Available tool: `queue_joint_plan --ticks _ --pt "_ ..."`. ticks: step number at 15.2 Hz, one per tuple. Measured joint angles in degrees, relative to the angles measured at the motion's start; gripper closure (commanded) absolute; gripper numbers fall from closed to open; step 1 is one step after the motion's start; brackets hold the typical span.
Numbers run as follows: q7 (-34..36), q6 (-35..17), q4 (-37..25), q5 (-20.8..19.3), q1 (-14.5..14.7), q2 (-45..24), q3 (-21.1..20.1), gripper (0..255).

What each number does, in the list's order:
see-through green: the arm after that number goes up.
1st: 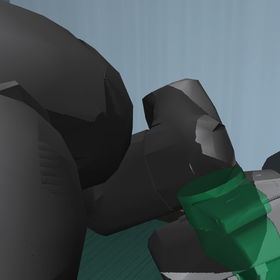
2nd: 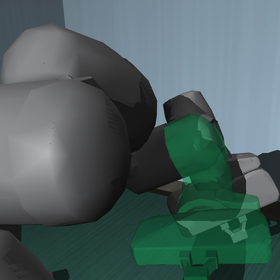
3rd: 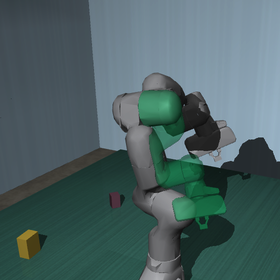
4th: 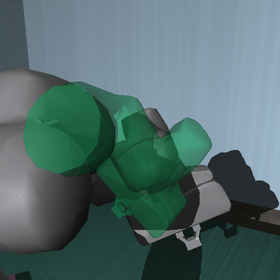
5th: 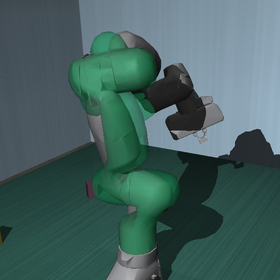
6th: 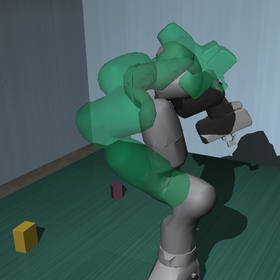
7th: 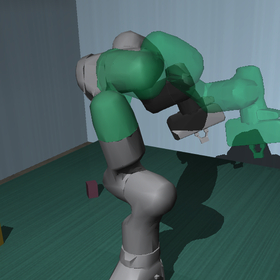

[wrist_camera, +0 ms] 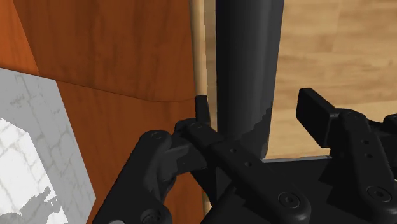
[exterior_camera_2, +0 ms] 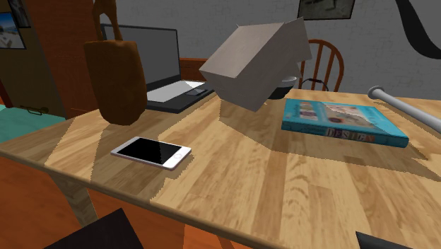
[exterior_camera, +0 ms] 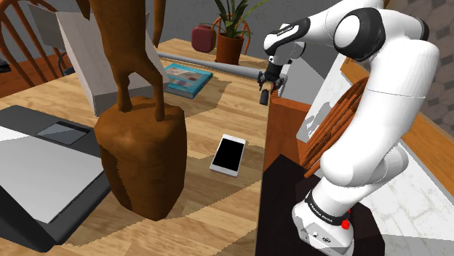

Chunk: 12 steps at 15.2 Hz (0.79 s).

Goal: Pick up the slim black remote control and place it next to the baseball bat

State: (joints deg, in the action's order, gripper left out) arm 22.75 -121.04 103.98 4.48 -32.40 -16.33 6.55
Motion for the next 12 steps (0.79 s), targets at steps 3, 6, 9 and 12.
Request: queue_joint_plan --ticks 3,6,9,12 --pt "0.0 0.0 0.0 0.0 0.0 0.0 0.0 0" --pt "0.1 0.7 -0.2 -0.1 0.1 0.5 0.0 0" --pt "0.3 4.9 -3.3 -0.4 0.0 1.7 0.1 0" --pt "0.3 6.3 -3.9 -0.5 -0.1 2.4 0.2 0"
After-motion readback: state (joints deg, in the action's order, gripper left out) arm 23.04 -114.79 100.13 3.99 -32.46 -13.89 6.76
